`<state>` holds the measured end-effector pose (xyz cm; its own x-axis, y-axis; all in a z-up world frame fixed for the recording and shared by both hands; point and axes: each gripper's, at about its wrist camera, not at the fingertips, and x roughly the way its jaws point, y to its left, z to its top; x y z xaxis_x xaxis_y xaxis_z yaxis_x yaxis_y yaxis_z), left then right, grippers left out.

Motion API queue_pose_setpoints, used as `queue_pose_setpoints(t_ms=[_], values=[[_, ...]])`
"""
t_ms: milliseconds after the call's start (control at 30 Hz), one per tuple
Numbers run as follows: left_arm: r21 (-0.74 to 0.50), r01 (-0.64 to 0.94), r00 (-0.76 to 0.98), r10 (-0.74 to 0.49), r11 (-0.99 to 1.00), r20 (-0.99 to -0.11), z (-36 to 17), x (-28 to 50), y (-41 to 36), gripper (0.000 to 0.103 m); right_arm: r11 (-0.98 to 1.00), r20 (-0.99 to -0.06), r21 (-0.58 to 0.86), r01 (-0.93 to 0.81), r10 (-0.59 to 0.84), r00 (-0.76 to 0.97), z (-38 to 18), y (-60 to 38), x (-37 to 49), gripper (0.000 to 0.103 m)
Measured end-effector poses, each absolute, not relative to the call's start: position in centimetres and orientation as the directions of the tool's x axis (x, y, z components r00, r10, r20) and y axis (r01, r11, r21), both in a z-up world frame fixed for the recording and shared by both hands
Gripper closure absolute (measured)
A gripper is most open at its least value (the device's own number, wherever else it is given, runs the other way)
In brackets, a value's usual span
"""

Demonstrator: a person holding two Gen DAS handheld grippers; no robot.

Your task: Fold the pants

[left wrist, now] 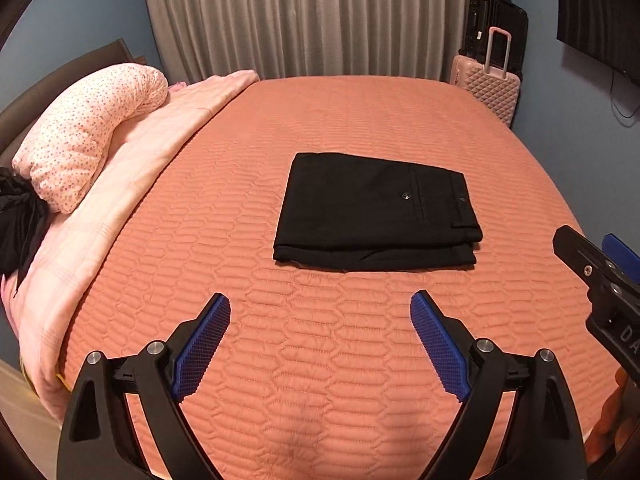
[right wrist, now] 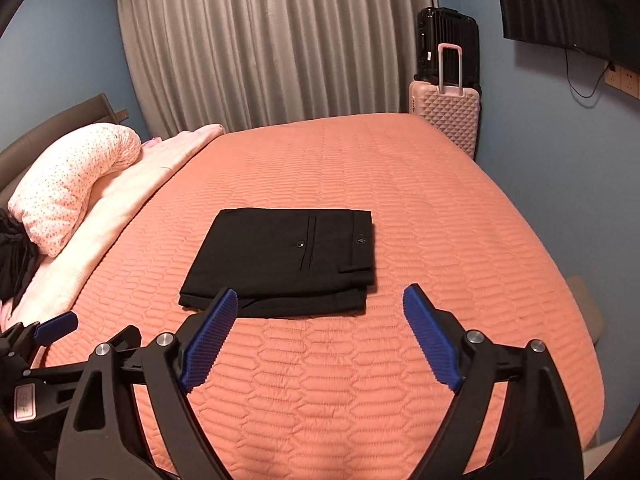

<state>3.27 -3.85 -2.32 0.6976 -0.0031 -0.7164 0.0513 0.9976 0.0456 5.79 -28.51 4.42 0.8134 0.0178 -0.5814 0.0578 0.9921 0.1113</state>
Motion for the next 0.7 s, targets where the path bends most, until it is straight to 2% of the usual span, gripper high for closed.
queue_pose_setpoints(t_ms=[200, 700], values=[[0.042, 0.050, 0.710, -0.006, 0.998, -0.704, -1.6, 2.6, -3.6, 0.011, 0.993, -0.585, 0.101, 0.064, 0.007, 0.811, 4.6, -28.6, 5.3, 0.020], [0.132, 0.040, 0.716, 0.064, 0.990, -0.695, -1.7, 3.0, -3.2, 0.011, 0.996, -0.607, 0.072, 0.045, 0.008, 0.794, 3.8, -27.1, 6.4, 0.020]])
